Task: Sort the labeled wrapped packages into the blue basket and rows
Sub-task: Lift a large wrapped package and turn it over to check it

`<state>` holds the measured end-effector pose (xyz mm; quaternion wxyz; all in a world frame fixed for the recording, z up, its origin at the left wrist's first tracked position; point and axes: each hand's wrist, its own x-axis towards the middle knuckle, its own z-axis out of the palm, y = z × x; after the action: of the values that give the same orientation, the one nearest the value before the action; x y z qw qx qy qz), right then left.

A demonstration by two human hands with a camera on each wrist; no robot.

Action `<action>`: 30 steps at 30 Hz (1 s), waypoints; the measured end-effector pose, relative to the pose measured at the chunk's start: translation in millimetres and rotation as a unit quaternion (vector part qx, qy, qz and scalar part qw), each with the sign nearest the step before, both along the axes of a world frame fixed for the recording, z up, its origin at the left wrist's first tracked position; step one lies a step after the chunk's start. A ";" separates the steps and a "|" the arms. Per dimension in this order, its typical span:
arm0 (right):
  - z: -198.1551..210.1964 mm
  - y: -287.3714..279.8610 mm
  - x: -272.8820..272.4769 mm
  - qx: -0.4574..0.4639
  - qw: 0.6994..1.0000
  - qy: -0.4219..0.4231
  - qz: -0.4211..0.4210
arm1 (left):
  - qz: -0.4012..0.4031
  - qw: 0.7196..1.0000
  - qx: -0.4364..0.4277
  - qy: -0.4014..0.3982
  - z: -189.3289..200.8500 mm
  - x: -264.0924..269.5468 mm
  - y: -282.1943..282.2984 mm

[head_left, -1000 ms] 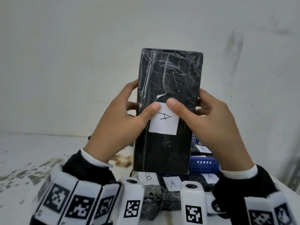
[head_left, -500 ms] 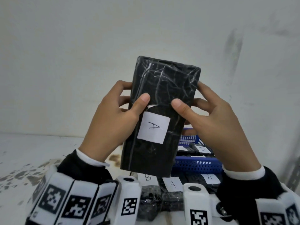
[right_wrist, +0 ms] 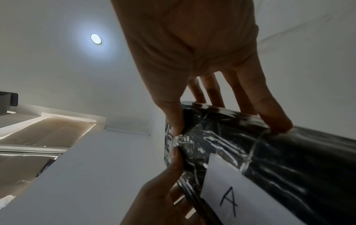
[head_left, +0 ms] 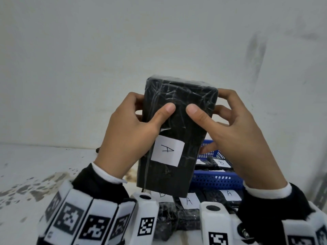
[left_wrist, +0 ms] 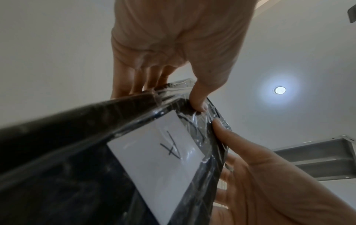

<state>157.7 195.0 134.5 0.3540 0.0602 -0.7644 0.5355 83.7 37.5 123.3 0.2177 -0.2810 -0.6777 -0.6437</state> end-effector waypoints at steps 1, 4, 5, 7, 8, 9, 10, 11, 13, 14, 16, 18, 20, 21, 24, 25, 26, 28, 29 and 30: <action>-0.4 -0.1 -0.3 0.004 1.000 0.000 -0.002 | 0.000 1.000 0.001 0.001 -0.4 0.2 0.2; -2.5 -1.5 -2.6 0.017 1.000 0.007 -0.017 | -0.003 1.000 -0.017 0.016 -0.6 2.4 0.0; -3.1 -1.7 -3.5 0.021 0.999 0.010 -0.022 | -0.006 0.999 -0.026 0.026 -0.7 2.6 -0.1; -3.6 -2.5 -4.4 0.024 0.999 0.014 -0.021 | -0.017 0.999 -0.025 0.032 -0.9 4.2 0.5; -3.2 -2.9 -4.6 0.019 1.000 0.014 -0.016 | -0.024 0.999 -0.018 0.031 -0.8 5.1 1.1; -2.5 -3.5 -4.5 0.011 1.000 0.015 -0.008 | -0.030 0.999 -0.008 0.026 -0.3 5.9 1.6; -1.7 -3.9 -4.3 0.000 1.000 0.015 0.003 | -0.037 0.999 0.003 0.021 0.4 6.6 1.9; -1.0 -4.6 -3.9 -0.011 1.000 0.016 0.012 | -0.044 0.999 0.014 0.015 0.9 6.4 1.9; 0.1 -5.7 -3.2 -0.026 0.999 0.020 0.029 | -0.062 0.998 0.033 0.003 2.0 5.8 0.8; 0.3 -6.1 -2.9 -0.029 0.999 0.020 0.035 | -0.074 0.997 0.037 -0.003 2.5 5.4 -0.1; 0.3 -6.5 -2.8 -0.028 0.999 0.017 0.043 | -0.096 0.995 0.036 -0.013 3.9 5.3 -1.8; -0.1 -6.7 -3.6 -0.031 0.998 0.011 0.044 | -0.114 0.993 0.032 -0.020 4.5 4.2 -3.1; -1.0 -6.5 -5.5 -0.036 0.998 0.006 0.043 | -0.134 0.990 0.040 -0.035 4.9 3.9 -2.8; -1.2 -6.9 -6.1 -0.037 0.998 0.004 0.044 | -0.148 0.986 0.053 -0.047 4.8 3.9 -1.7; -2.1 -9.2 -6.1 -0.037 0.998 0.006 0.052 | -0.185 0.976 0.087 -0.074 4.3 4.8 2.6; -2.2 -10.0 -6.1 -0.037 0.998 0.007 0.051 | -0.193 0.974 0.094 -0.078 4.1 4.3 3.2; -2.4 -10.8 -6.0 -0.036 0.998 0.007 0.049 | -0.204 0.971 0.100 -0.079 3.8 3.9 2.8; -2.8 -11.9 -6.3 -0.029 0.999 0.004 0.044 | -0.223 0.965 0.113 -0.083 3.7 2.7 1.3; -3.1 -12.3 -7.0 -0.028 0.999 0.005 0.045 | -0.230 0.963 0.117 -0.085 3.7 1.7 0.4; -3.5 -13.6 -7.2 -0.031 0.998 0.007 0.046 | -0.230 0.962 0.119 -0.085 3.4 0.9 -0.2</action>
<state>150.5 181.4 131.1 0.3360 0.0885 -0.7413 0.5743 84.6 37.3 126.7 0.0373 -0.3460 -0.5291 -0.7739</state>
